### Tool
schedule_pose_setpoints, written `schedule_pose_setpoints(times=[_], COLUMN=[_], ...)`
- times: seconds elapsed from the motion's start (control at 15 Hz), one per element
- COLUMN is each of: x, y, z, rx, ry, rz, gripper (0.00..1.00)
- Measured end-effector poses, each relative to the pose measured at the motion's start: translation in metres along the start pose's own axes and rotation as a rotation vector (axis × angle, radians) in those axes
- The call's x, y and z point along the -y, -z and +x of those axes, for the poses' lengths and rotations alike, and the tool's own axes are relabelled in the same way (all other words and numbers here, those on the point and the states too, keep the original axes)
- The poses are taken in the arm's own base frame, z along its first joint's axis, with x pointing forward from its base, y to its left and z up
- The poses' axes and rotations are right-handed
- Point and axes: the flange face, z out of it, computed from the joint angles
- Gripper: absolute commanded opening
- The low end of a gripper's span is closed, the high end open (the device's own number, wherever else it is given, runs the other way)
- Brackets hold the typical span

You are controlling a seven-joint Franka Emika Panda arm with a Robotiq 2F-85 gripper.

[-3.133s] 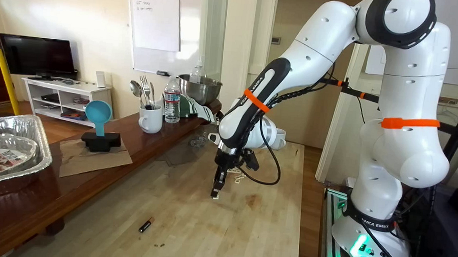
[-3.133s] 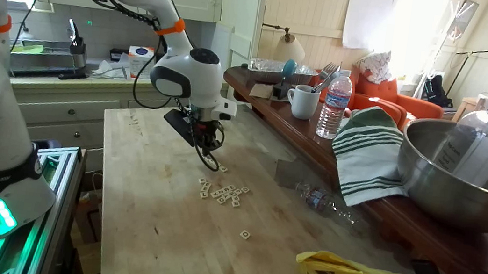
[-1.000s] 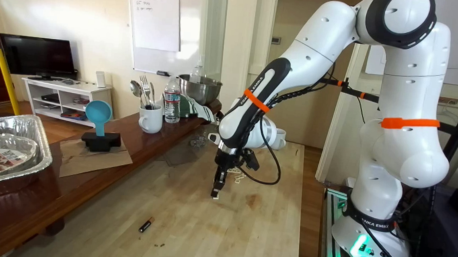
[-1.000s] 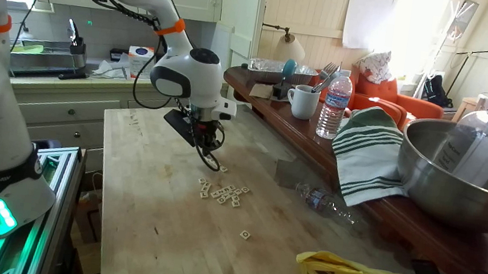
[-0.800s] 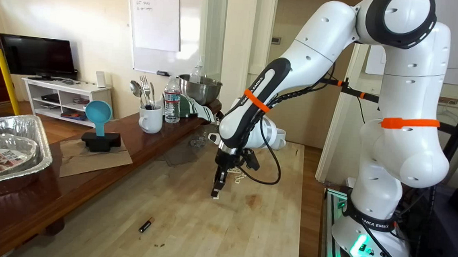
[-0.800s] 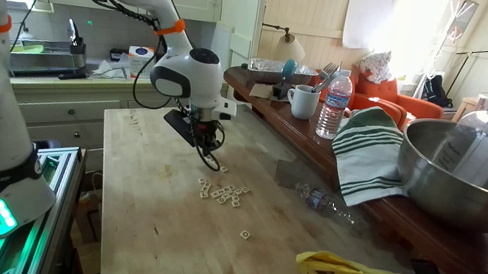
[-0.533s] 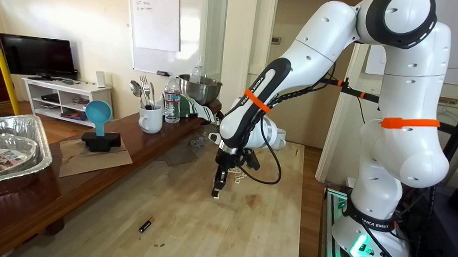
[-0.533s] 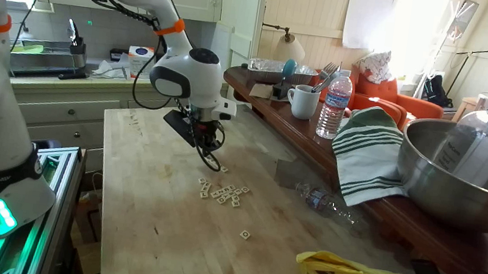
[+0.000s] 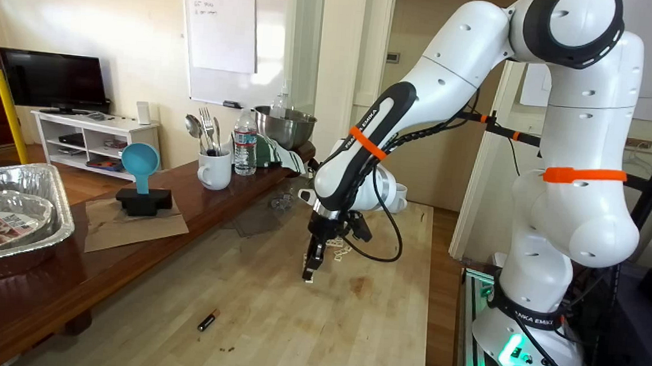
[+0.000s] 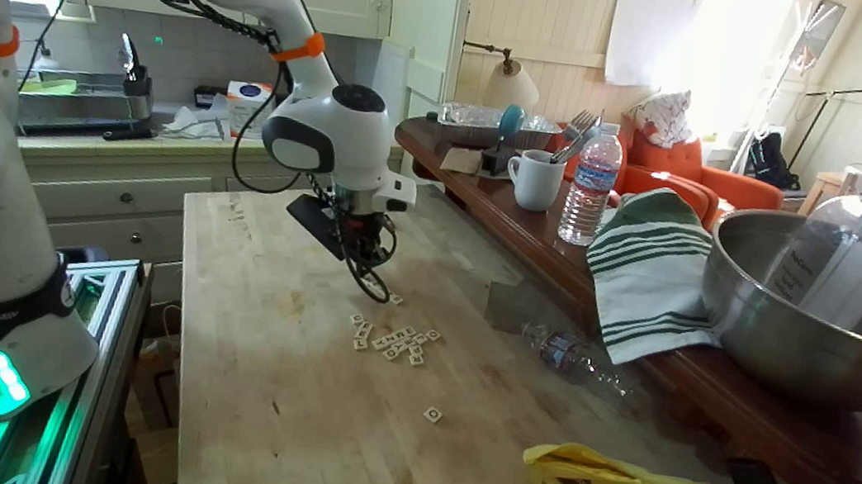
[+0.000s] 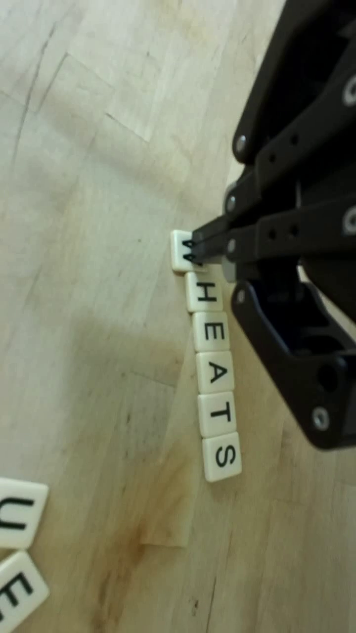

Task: Add one more block to the straight row

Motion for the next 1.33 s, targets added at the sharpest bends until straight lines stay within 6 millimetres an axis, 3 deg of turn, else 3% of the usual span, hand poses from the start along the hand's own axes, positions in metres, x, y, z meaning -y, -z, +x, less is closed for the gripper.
schedule_pose_setpoints(times=[0.33, 0.4, 0.47, 0.6, 1.2, 1.33], x=[0.003, 0.003, 0.004, 0.003, -0.019, -0.022], y=[0.014, 0.017, 0.021, 0.026, 0.046, 0.05], z=[0.0, 0.0, 0.0, -0.001, -0.009, -0.009], rx=[-0.025, -0.032, -0.037, -0.04, -0.019, -0.013], ry=[0.012, 0.014, 0.018, 0.037, 0.105, 0.098], rz=[-0.003, -0.004, -0.006, -0.014, -0.104, -0.121], gripper=[0.0, 0.04, 0.27, 0.3, 0.97, 1.0])
